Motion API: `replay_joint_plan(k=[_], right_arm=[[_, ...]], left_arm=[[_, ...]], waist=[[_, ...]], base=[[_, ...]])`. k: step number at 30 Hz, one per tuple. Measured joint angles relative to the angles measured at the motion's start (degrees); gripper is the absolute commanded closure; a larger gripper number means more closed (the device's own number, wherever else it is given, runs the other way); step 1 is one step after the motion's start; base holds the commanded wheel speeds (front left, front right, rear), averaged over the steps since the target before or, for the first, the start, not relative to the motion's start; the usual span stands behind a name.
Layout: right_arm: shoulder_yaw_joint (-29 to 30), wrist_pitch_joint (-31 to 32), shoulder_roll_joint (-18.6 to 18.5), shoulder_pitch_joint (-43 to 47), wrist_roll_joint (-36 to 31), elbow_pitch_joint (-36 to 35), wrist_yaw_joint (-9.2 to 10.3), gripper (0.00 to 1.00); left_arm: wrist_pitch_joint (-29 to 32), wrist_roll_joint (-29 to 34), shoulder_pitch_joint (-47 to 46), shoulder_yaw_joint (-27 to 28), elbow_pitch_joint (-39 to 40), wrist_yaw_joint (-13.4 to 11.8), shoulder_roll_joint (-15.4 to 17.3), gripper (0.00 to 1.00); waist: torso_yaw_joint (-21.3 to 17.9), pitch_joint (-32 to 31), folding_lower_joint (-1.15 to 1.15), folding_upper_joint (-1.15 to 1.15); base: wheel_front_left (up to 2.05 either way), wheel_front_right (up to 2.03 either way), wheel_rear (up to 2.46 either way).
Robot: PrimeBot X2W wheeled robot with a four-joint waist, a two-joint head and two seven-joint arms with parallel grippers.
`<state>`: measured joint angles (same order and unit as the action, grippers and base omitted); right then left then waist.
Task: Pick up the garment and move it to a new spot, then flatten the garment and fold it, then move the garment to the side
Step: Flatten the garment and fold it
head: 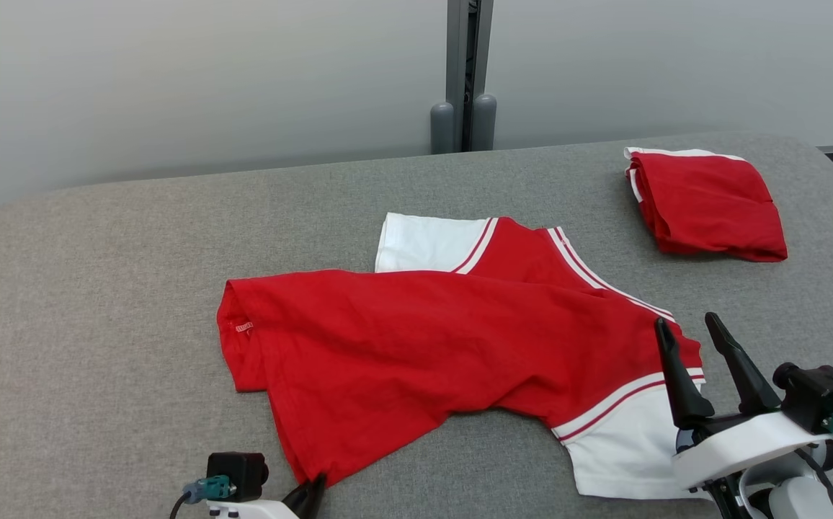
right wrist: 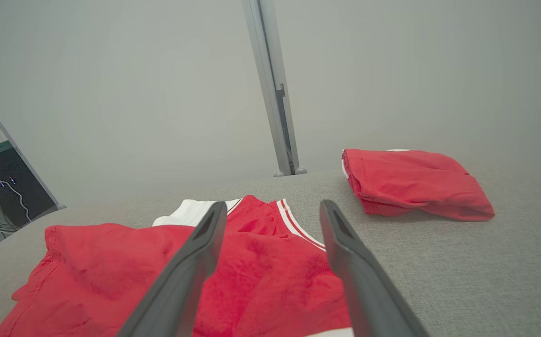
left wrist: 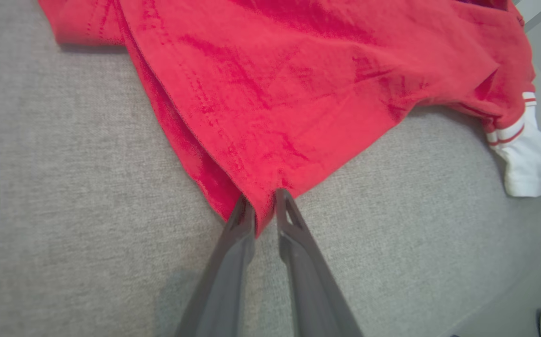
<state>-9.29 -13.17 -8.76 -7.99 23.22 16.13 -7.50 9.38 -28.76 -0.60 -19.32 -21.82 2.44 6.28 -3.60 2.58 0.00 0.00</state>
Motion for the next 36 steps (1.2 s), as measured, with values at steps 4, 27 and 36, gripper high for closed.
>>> replay_joint_plan(k=[4,27,36], right_arm=[[0.3,-0.1,0.3,0.0,0.0,0.4,0.0,0.0],[0.9,0.8,0.8,-0.9,0.0,1.8,0.0,0.0],[-0.1,1.5,0.8,-2.2,0.5,2.2,0.0,0.0]], left_arm=[[0.9,-0.7,0.0,0.2,1.0,0.0,0.4,1.0],[30.6,-19.3,-4.2,8.7,16.3,2.4,15.2,1.0],[35.2,-24.6,-8.6,10.5,6.4,2.1,15.5,1.0]], waist=[[0.3,-0.1,0.0,0.0],[0.9,-0.3,0.0,0.0],[-1.7,0.8,0.0,0.0]], base=[[0.0,0.0,0.0],[0.0,0.0,0.0],[0.0,0.0,0.0]])
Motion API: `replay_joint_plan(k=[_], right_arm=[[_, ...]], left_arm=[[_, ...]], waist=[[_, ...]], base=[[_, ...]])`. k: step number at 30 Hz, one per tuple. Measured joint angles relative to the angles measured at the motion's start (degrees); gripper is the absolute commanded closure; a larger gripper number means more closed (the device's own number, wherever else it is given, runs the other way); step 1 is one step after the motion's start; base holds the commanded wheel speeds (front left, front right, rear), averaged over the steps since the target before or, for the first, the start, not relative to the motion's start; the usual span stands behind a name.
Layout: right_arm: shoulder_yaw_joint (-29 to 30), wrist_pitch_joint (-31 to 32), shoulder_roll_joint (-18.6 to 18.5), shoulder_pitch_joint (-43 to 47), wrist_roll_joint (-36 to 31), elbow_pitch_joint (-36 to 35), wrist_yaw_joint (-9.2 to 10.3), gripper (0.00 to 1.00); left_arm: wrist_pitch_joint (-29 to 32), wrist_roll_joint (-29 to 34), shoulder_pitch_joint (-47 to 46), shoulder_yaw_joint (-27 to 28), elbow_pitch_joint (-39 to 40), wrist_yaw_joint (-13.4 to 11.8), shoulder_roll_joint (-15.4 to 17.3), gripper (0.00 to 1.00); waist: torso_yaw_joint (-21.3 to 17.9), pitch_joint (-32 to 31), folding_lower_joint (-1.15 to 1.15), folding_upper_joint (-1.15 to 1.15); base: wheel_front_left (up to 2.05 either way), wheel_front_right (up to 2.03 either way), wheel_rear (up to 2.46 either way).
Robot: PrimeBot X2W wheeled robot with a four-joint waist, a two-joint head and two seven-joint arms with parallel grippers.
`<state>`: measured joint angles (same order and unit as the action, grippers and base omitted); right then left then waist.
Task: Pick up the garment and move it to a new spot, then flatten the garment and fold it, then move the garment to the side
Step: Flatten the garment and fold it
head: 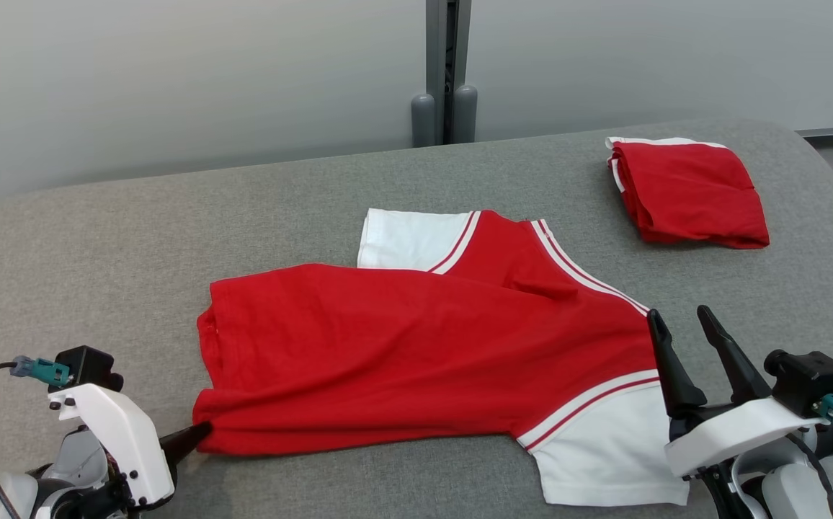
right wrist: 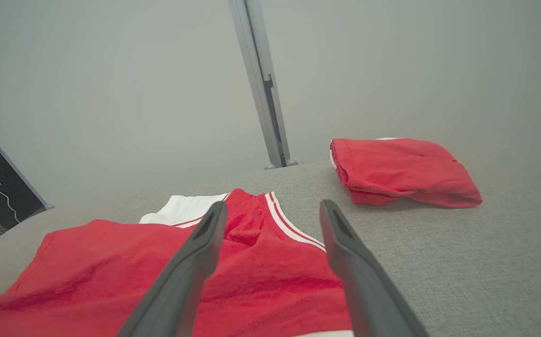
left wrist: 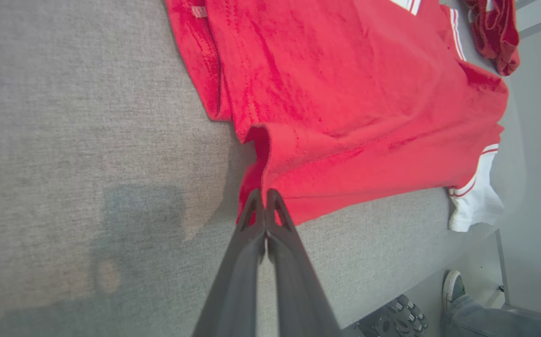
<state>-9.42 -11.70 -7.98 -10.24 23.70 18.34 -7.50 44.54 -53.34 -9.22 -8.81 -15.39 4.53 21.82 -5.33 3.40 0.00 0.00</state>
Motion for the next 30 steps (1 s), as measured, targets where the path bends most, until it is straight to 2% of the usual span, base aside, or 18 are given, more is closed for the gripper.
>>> replay_joint_plan(k=[6,7,8,9,12,19,22,26,30], right_arm=[[-0.1,-0.1,0.0,0.0,0.1,0.5,0.0,0.0],[-0.1,-0.1,0.0,0.0,0.1,0.6,0.0,0.0],[0.0,-0.1,0.0,0.0,0.2,0.7,0.0,0.0],[0.0,-0.1,0.0,0.0,0.2,0.8,0.0,0.0],[0.2,-0.2,0.0,0.0,0.2,0.9,0.0,0.0],[0.6,-0.4,0.2,0.1,0.1,1.0,0.0,0.0],[0.5,-0.5,0.3,0.2,0.1,0.9,0.0,0.0],[0.6,-0.8,0.4,0.3,0.1,0.7,0.0,0.0],[0.5,-1.1,0.3,0.6,0.0,0.3,0.0,0.0]], left_arm=[[-1.3,-0.1,-2.4,0.2,-6.6,0.5,-0.6,1.0],[-1.6,-0.1,-2.7,0.2,-7.4,0.5,-0.6,0.68],[-2.0,-0.1,-3.0,0.3,-7.7,0.5,-0.6,0.05],[-2.4,-0.2,-3.1,0.5,-7.8,0.5,-0.6,0.0],[-4.6,-0.6,-4.0,1.5,-7.2,0.8,-0.7,0.0],[-9.4,3.2,-4.3,2.7,0.1,0.9,3.0,0.0],[-11.1,4.5,-3.5,2.8,2.9,0.8,3.4,0.0],[-17.2,7.8,-1.4,3.7,8.7,-0.2,3.4,0.0],[-23.2,11.5,2.2,3.3,13.4,-1.3,2.0,0.0]], waist=[[-1.1,0.4,0.0,0.0],[-1.1,0.3,0.0,0.0],[-1.0,0.3,0.0,0.0],[-1.0,0.2,0.0,0.0],[-0.4,0.1,0.0,0.0],[1.6,-0.5,0.0,0.0],[2.1,-0.6,0.0,0.0],[3.0,-0.7,0.0,0.0],[3.6,-0.8,0.0,0.0]], base=[[0.0,0.0,0.0],[0.0,0.0,0.0],[0.0,0.0,0.0],[0.0,0.0,0.0],[0.0,0.0,0.0],[0.0,0.0,0.0],[0.0,0.0,0.0],[0.0,0.0,0.0],[0.0,0.0,0.0]])
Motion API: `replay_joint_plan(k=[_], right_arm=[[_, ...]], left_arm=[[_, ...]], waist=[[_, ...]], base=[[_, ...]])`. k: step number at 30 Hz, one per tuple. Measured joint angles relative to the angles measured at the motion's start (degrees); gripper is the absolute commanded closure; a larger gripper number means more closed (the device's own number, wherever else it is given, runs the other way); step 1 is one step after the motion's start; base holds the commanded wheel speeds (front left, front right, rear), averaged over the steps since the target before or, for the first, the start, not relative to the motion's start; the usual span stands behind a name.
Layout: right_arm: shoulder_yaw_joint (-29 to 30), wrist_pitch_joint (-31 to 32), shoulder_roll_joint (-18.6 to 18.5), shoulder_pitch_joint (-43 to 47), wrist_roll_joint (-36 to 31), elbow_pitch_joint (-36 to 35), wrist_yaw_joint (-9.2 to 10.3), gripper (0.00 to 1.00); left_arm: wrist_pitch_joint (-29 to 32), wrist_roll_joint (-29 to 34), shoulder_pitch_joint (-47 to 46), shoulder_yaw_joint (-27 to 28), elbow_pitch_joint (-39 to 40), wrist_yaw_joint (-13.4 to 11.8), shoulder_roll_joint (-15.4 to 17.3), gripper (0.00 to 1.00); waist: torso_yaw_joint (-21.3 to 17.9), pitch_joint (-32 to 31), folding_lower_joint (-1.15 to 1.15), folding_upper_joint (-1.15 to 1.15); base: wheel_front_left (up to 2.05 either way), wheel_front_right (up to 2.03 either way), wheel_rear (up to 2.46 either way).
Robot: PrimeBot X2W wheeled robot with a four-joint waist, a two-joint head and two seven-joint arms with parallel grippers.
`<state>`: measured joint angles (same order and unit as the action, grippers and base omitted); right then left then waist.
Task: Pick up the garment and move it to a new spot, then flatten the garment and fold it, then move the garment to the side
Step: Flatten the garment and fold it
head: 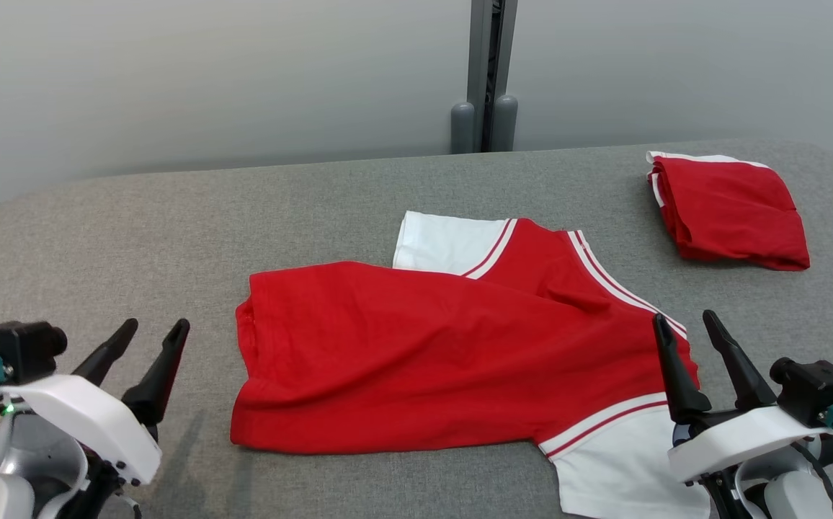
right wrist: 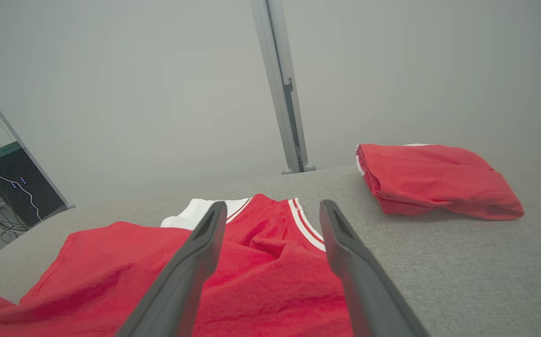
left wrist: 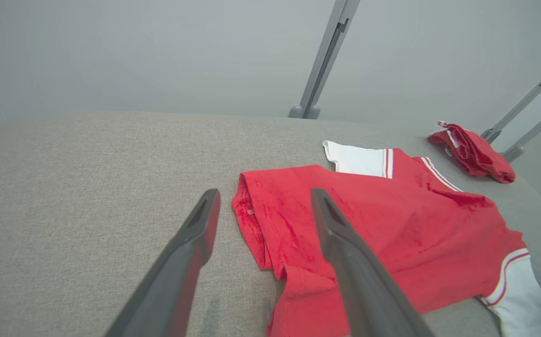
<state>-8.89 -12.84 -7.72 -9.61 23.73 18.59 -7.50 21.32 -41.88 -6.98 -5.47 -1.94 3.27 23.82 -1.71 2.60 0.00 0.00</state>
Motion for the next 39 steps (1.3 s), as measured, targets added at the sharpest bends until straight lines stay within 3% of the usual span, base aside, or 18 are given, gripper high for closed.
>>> replay_joint_plan(k=[7,10,18,27,39], right_arm=[[-0.2,-0.8,-0.3,0.7,-0.2,-1.0,0.0,0.0],[-0.4,-1.3,-0.1,0.8,-0.6,-1.6,0.0,0.0],[-0.4,-1.8,0.0,2.7,-1.6,-3.4,0.0,0.0],[2.4,-1.9,1.6,5.9,-3.9,-6.3,0.0,0.0],[2.6,-2.1,1.8,6.5,-4.8,-7.9,0.0,0.0]], left_arm=[[-12.2,6.5,4.9,-1.2,4.4,-1.2,-3.0,0.0],[-20.9,11.4,6.4,-2.4,6.3,-1.4,-4.5,0.0],[-31.8,16.5,9.3,-3.3,2.7,-5.5,-8.8,0.0],[-35.8,18.8,11.5,-3.8,-1.0,-6.4,-11.7,0.0],[-36.3,19.7,11.3,-4.1,-4.0,-5.1,-13.7,0.0]], waist=[[0.8,-0.5,0.0,0.0],[1.2,-1.1,0.0,0.0],[2.0,-1.8,0.0,0.0],[2.1,-2.5,0.0,0.0],[2.0,-2.9,0.0,0.0]], base=[[0.0,0.0,0.0],[0.0,0.0,0.0],[0.0,0.0,0.0],[0.0,0.0,0.0],[0.0,0.0,0.0]])
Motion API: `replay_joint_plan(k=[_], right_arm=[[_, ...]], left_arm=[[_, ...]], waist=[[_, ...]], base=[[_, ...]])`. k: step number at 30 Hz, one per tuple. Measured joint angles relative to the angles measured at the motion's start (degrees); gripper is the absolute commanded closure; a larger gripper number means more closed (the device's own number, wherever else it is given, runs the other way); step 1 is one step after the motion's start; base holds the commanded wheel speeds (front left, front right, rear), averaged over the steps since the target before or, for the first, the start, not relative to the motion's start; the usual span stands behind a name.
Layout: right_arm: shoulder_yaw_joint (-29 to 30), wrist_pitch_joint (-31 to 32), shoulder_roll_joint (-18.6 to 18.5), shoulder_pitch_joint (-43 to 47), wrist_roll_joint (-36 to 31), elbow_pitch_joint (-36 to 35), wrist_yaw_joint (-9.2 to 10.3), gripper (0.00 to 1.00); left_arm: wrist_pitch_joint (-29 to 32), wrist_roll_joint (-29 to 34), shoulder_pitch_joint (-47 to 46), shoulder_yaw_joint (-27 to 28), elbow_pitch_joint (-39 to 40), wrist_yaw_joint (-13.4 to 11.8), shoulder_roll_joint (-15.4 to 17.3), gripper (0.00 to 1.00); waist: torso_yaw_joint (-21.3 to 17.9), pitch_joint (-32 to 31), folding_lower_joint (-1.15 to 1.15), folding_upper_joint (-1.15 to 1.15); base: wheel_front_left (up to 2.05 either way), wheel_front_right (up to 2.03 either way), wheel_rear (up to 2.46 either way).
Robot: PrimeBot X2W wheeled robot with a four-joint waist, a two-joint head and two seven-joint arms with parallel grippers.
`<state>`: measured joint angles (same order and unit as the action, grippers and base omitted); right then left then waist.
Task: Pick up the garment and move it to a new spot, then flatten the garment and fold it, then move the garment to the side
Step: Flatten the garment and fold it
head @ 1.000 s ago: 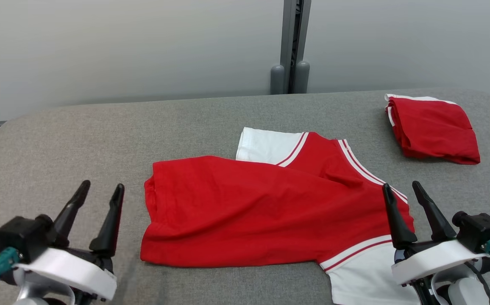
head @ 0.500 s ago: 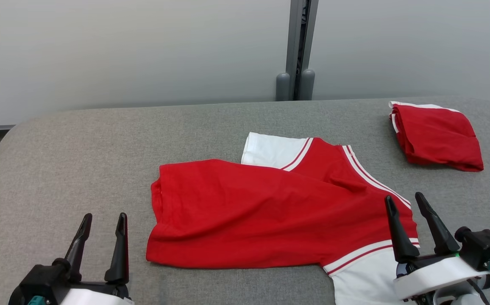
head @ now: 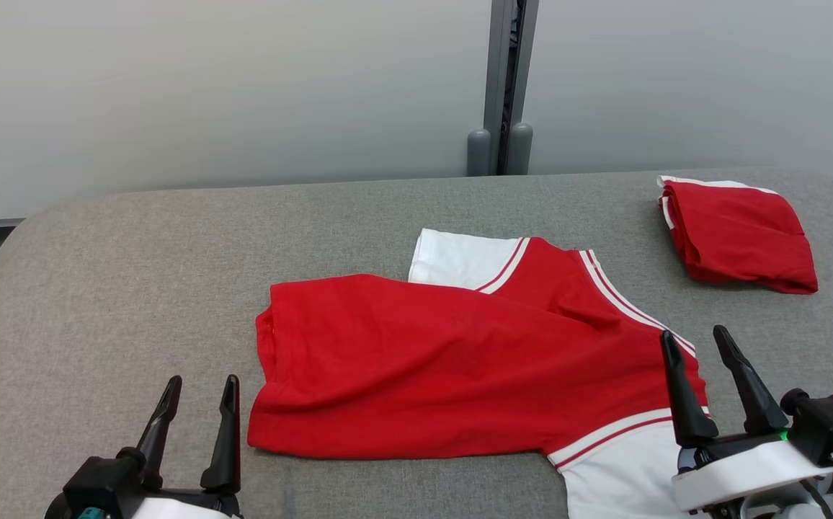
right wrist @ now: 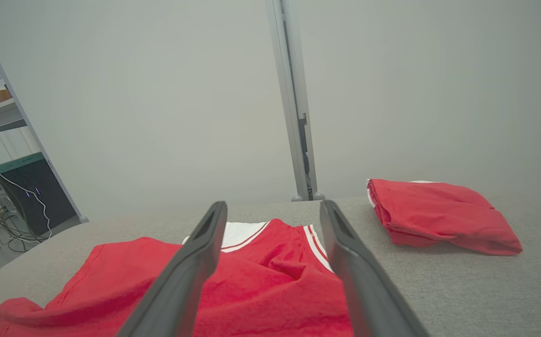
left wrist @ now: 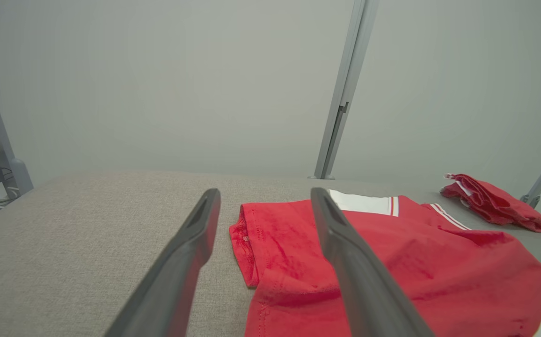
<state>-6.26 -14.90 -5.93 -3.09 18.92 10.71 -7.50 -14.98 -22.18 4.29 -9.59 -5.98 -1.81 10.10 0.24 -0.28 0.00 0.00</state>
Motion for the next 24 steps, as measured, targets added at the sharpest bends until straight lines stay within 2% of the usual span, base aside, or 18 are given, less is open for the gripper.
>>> replay_joint_plan(k=[24], right_arm=[[0.9,0.0,0.0,-0.1,-0.8,-0.2,0.0,0.0]], left_arm=[[0.0,1.5,0.0,1.8,-0.4,1.3,-1.3,0.0]], waist=[[-0.9,0.0,0.0,0.0]], base=[[0.0,0.0,0.0]])
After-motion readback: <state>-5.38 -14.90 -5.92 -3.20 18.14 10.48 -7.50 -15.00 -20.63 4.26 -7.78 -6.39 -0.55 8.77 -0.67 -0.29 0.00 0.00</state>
